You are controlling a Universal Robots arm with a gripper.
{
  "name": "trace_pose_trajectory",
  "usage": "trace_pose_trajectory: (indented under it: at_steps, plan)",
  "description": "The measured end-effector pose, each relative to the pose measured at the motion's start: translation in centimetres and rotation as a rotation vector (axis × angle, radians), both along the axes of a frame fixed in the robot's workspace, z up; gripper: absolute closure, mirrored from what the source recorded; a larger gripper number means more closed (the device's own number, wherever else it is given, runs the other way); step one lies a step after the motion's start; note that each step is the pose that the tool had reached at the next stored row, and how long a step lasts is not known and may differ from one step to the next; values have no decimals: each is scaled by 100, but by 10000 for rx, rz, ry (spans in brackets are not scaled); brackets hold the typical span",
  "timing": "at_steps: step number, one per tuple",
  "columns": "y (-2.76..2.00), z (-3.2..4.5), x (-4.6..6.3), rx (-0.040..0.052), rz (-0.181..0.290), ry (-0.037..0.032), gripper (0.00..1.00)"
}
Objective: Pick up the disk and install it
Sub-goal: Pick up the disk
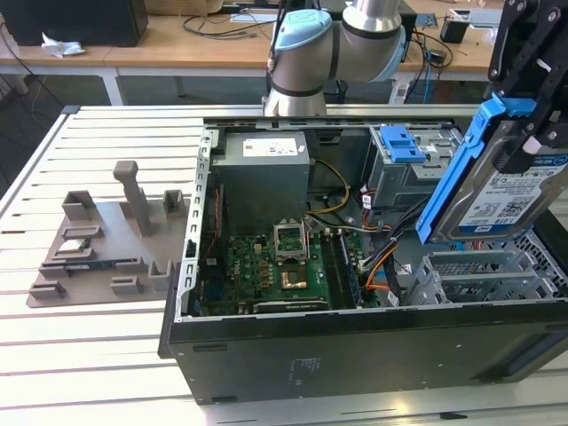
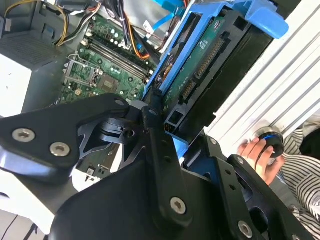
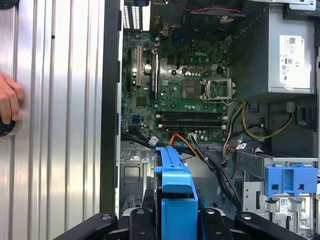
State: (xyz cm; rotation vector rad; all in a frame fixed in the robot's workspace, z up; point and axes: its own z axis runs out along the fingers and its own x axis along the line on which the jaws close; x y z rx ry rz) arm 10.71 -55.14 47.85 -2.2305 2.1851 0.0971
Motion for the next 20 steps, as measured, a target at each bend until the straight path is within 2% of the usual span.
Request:
trace_pose_trajectory:
  at_steps: [5,10,12,17,20]
  plan:
    - [-22,-36,91,2,-37,1,63]
    - [-72,-90,132,1,-186,2,63]
    - [-89,-133,206,0,-219,2,63]
    - [-94,-169,229,-69,-370,1,63]
    - [-94,-173,234,-79,-389,1,63]
